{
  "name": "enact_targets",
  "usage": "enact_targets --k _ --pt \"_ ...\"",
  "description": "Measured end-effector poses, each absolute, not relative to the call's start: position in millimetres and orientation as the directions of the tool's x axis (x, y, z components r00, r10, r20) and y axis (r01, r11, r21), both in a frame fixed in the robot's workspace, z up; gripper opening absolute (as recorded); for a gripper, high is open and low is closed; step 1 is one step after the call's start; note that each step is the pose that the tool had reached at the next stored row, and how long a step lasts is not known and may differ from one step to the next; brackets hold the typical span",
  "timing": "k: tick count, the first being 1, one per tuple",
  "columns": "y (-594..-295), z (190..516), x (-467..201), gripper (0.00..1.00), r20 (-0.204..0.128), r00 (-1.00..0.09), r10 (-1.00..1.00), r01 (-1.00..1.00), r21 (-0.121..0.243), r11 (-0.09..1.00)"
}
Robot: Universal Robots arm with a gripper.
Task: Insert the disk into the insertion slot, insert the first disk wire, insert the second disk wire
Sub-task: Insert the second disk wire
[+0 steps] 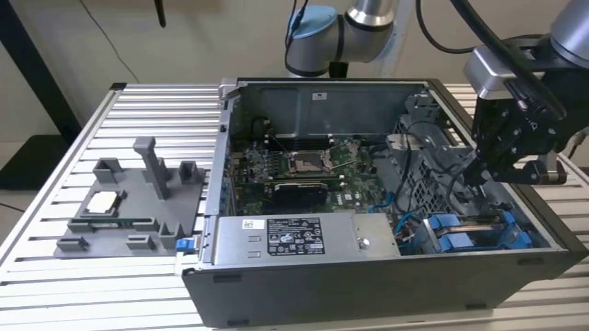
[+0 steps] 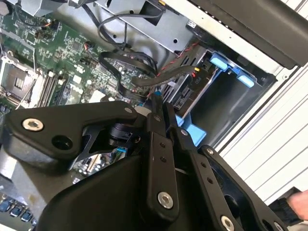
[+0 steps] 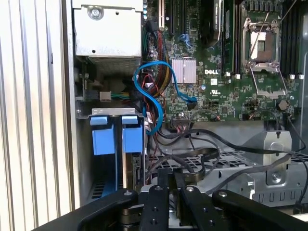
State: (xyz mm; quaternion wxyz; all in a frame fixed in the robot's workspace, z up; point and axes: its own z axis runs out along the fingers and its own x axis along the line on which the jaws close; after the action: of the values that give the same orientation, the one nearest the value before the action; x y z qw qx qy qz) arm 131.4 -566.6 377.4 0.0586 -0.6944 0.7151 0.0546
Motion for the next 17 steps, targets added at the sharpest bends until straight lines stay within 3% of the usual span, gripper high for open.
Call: enact_targets --k 17 --pt "-569 366 134 0.16 -0.157 -0.041 -0.987 -0.997 0.066 0.031"
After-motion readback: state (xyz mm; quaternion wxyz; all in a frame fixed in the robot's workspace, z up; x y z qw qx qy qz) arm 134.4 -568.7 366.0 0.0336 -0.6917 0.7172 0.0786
